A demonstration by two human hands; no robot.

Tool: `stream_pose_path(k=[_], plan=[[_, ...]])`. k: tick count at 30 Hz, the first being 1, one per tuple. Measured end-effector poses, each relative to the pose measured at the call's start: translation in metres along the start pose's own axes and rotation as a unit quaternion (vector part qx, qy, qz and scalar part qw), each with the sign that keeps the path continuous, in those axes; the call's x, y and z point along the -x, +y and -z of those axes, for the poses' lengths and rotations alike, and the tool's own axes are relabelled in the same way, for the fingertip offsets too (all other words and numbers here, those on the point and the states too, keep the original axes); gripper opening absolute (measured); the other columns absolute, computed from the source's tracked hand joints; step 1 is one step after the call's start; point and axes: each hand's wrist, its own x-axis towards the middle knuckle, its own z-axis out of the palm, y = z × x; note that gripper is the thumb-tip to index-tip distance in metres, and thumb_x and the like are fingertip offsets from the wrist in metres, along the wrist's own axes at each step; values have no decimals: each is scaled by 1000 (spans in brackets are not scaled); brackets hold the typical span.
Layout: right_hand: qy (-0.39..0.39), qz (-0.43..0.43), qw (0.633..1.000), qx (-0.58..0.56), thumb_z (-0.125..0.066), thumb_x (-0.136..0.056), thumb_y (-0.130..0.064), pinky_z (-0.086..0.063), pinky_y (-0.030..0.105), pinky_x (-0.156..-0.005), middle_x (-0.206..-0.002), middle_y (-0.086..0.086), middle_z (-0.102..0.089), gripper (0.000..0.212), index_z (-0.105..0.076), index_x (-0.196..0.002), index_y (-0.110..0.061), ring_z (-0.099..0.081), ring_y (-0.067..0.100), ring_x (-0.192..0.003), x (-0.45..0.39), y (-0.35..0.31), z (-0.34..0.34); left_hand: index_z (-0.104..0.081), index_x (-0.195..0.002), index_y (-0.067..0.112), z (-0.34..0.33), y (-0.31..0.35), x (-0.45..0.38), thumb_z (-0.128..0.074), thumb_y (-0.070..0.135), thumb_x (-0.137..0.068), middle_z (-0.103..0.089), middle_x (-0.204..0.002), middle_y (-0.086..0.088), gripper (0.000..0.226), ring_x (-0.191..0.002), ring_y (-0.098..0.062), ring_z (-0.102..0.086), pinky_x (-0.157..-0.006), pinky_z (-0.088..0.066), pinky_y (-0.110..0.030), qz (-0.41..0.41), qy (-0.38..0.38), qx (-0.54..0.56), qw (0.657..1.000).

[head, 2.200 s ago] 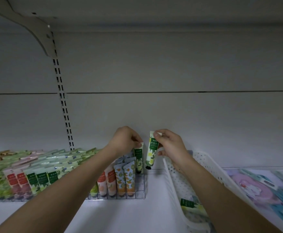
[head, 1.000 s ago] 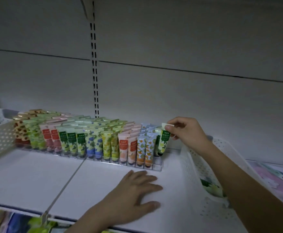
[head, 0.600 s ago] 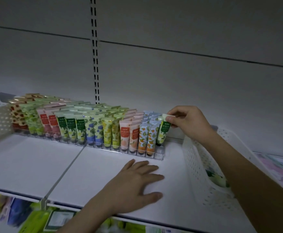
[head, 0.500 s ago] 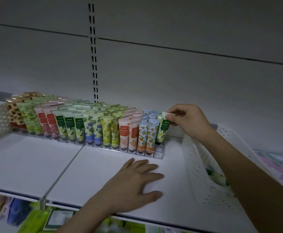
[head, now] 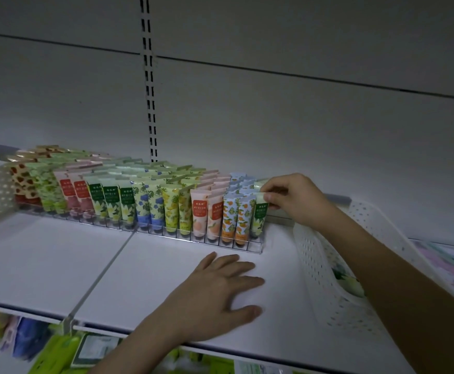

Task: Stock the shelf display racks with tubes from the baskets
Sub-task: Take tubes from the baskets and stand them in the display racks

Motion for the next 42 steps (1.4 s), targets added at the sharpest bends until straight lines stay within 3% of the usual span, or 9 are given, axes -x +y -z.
stream_pose_path(k=[11,15,18,22,26,29,34,38,42], plan=[[-3,-16,999,36,-63,-94,-14,-56,38,-86,-100,6,-72,16,-73,-105,-12,-68,18,-80,5,-4,11,-37,-140,51,5,1,-1,-36,74,-87,-32,-149,28,58,-141,4,-17,-119,-10,-32,-3,9,18,1000],[31,0,999,32,-61,-94,-13,-55,30,-69,-98,7,-70,12,-71,-101,-12,-64,13,-71,11,-14,38,-56,-130,38,14,9,-13,-49,57,-92,-53,-130,24,43,-122,3,-45,-105,-36,-28,-7,95,89,992],[30,-16,999,35,-61,-94,-18,-58,30,-64,-91,-1,-69,9,-70,-91,-20,-67,9,-66,28,-12,62,-57,-127,36,19,26,-27,-49,53,-92,-56,-125,21,40,-117,2,-48,-101,-39,-24,-13,161,137,977],[-9,-51,996,77,-62,-93,-23,-57,22,-60,-86,-7,-68,8,-68,-88,-26,-67,6,-69,66,3,83,-44,-136,41,19,59,-44,-41,63,-91,-46,-132,23,51,-120,6,-44,-100,-39,-23,-57,177,208,960],[-143,-117,973,137,-67,-90,-29,-61,35,-71,-94,-3,-69,8,-68,-96,-25,-68,14,-81,97,25,91,-23,-138,61,8,84,-54,-43,79,-79,-9,-153,31,65,-136,2,-31,-105,-36,-29,-85,101,237,963],[-215,-153,946,191,-73,-84,-34,-59,33,-77,-96,-6,-67,18,-69,-100,-26,-65,14,-86,110,38,88,-25,-136,62,-6,95,-56,-55,79,-72,10,-153,36,72,-138,-2,-31,-105,-38,-30,-93,89,245,961],[-235,-171,931,221,-79,-79,-32,-51,22,-69,-85,-14,-65,29,-70,-105,-24,-62,6,-77,115,51,77,-35,-132,51,-21,96,-58,-67,60,-77,2,-157,28,64,-141,4,-23,-106,-43,-39,-107,146,274,944],[-235,-169,921,261,-77,-81,-27,-52,30,-75,-90,-3,-64,29,-69,-106,-15,-59,13,-77,113,59,66,-35,-135,49,-22,97,-58,-68,60,-78,1,-158,26,66,-142,3,-21,-105,-44,-39,-107,154,270,944],[-187,-164,939,240,-78,-77,-28,-45,27,-62,-88,9,-67,28,-70,-93,-6,-54,13,-68,113,57,69,-32,-135,56,-17,95,-56,-68,63,-74,-3,-156,30,72,-141,9,-16,-108,-31,-18,-106,147,293,939]])
